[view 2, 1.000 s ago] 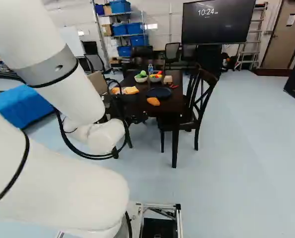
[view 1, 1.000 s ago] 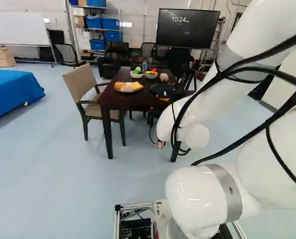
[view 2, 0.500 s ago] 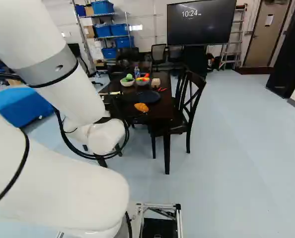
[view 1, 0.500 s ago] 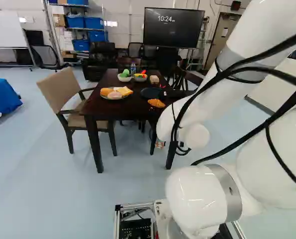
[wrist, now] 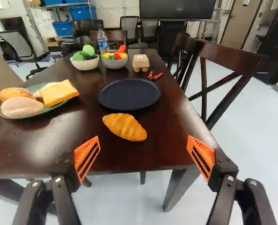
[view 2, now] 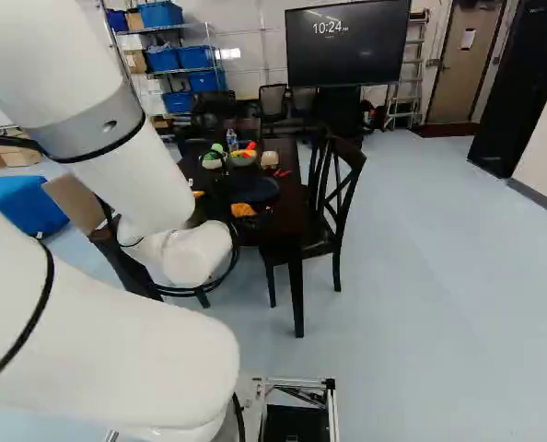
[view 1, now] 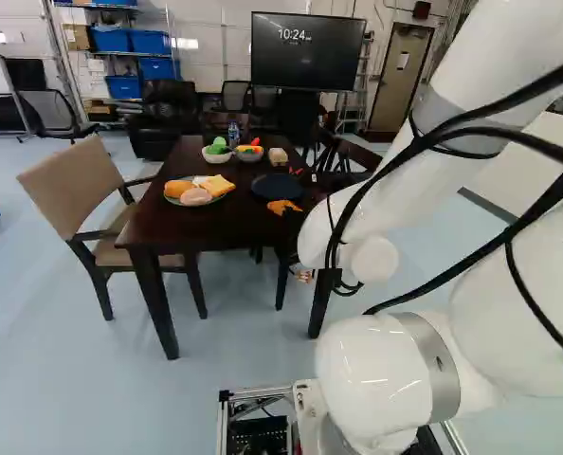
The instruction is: Move the croissant to the empty plate
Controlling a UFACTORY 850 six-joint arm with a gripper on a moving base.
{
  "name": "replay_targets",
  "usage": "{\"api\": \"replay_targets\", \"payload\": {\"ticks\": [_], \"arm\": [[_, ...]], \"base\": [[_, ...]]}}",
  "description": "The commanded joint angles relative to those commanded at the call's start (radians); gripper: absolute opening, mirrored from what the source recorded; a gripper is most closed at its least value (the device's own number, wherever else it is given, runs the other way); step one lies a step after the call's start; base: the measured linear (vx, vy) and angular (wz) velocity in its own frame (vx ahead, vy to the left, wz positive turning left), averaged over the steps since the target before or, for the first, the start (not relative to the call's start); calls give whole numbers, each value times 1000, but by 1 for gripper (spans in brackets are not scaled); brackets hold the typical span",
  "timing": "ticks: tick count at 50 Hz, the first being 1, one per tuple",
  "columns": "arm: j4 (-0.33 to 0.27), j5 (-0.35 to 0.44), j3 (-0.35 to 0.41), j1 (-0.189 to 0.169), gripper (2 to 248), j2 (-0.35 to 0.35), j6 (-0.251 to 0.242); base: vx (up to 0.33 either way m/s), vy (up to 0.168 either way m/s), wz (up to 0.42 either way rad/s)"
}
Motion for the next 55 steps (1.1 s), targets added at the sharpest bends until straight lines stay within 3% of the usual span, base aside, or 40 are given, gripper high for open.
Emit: {"api": "replay_targets", "payload": {"ticks": [19,55], "arm": [[0,0,0,0,247,0,0],[0,-12,-40,6,247,-13,0]], "base": [[139,-5,-24],[2,0,0]]}}
